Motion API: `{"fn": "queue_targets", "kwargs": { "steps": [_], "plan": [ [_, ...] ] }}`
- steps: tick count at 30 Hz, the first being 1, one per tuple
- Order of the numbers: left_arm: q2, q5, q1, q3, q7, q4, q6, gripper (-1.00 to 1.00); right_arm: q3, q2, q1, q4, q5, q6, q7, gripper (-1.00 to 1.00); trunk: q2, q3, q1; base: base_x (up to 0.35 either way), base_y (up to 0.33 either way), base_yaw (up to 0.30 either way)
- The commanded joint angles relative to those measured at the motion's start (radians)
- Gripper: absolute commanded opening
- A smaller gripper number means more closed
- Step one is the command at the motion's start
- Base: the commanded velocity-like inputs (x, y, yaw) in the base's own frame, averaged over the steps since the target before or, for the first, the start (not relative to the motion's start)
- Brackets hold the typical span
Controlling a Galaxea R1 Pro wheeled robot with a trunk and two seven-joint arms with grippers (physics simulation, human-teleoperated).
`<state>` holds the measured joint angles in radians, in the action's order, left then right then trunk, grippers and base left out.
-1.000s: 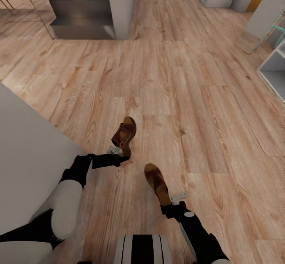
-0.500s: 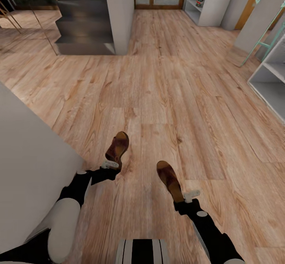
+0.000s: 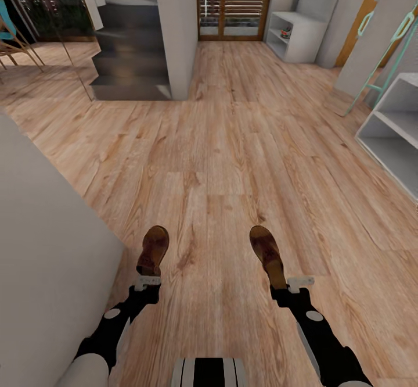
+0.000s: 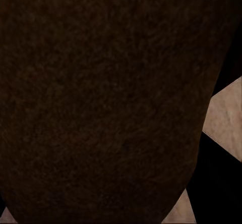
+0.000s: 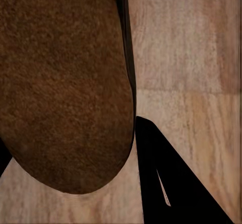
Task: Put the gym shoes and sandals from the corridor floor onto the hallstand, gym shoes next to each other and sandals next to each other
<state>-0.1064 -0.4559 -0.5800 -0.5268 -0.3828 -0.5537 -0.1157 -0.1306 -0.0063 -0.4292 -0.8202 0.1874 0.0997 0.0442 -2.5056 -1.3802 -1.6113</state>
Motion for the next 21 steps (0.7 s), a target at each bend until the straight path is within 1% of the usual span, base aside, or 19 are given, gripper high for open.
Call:
{"fn": "queue_targets", "kwargs": {
  "steps": [1, 3, 4, 6, 8, 10, 11, 12, 14, 15, 16, 19, 21],
  "plan": [
    [-0.001, 0.006, 0.016, -0.008, 0.009, 0.0, -0.009, -1.0, -0.003, 0.0, 0.011, -0.002, 0.007, 0.001, 0.002, -1.0, 0.0, 0.005, 0.001, 0.0, 0.0, 0.0],
    [0.0, 0.024, 0.049, -0.007, 0.045, -0.001, -0.018, -1.0, -0.005, -0.004, 0.039, -0.002, 0.007, -0.019, 0.002, -1.0, 0.0, 0.016, 0.001, 0.0, 0.0, 0.0],
    [0.001, 0.027, 0.057, -0.007, 0.053, -0.001, -0.024, -1.0, -0.005, -0.006, 0.046, -0.001, 0.007, -0.026, 0.002, -1.0, 0.001, 0.021, 0.002, 0.0, 0.0, 0.0],
    [0.003, 0.033, 0.087, -0.006, 0.077, -0.001, -0.062, -1.0, -0.006, -0.011, 0.075, -0.001, 0.007, -0.058, 0.001, -1.0, 0.001, 0.032, 0.003, 0.0, 0.0, 0.0],
    [0.003, 0.035, 0.115, -0.007, 0.088, 0.0, -0.098, -1.0, -0.008, -0.014, 0.109, 0.0, 0.005, -0.093, 0.001, -1.0, 0.002, 0.043, 0.004, 0.0, 0.0, 0.0],
    [0.003, 0.036, 0.131, -0.007, 0.092, 0.0, -0.112, -1.0, -0.018, -0.015, 0.137, 0.0, 0.004, -0.125, 0.0, -1.0, 0.002, 0.054, 0.005, 0.0, 0.0, 0.0],
    [0.003, 0.036, 0.143, -0.007, 0.094, 0.0, -0.122, -1.0, -0.047, -0.015, 0.168, 0.001, 0.004, -0.175, 0.0, -1.0, 0.002, 0.059, 0.005, 0.0, 0.0, 0.0],
    [0.004, 0.036, 0.144, -0.007, 0.095, 0.0, -0.123, -1.0, -0.058, -0.015, 0.175, 0.001, 0.004, -0.187, 0.0, -1.0, 0.003, 0.065, 0.005, 0.0, 0.0, 0.0],
    [0.004, 0.036, 0.149, -0.007, 0.095, 0.001, -0.126, -1.0, -0.103, -0.014, 0.199, 0.003, 0.004, -0.224, 0.001, -1.0, 0.003, 0.076, 0.006, 0.0, 0.0, 0.0],
    [0.005, 0.036, 0.156, -0.007, 0.096, 0.001, -0.127, -1.0, -0.133, -0.015, 0.214, 0.004, 0.004, -0.24, 0.003, -1.0, 0.003, 0.081, 0.007, 0.0, 0.0, 0.0],
    [0.005, 0.037, 0.162, -0.007, 0.096, 0.001, -0.128, -1.0, -0.15, -0.015, 0.221, 0.005, 0.004, -0.247, 0.004, -1.0, 0.004, 0.086, 0.007, 0.0, 0.0, 0.0],
    [0.004, 0.037, 0.17, -0.007, 0.096, 0.0, -0.129, -1.0, -0.173, -0.015, 0.23, 0.01, 0.004, -0.252, 0.006, -1.0, 0.004, 0.103, 0.009, 0.0, 0.0, 0.0],
    [0.004, 0.037, 0.175, -0.007, 0.096, 0.0, -0.129, -1.0, -0.196, -0.015, 0.239, 0.029, 0.004, -0.261, 0.008, -1.0, 0.005, 0.114, 0.01, 0.0, 0.0, 0.0]
  ]
}}
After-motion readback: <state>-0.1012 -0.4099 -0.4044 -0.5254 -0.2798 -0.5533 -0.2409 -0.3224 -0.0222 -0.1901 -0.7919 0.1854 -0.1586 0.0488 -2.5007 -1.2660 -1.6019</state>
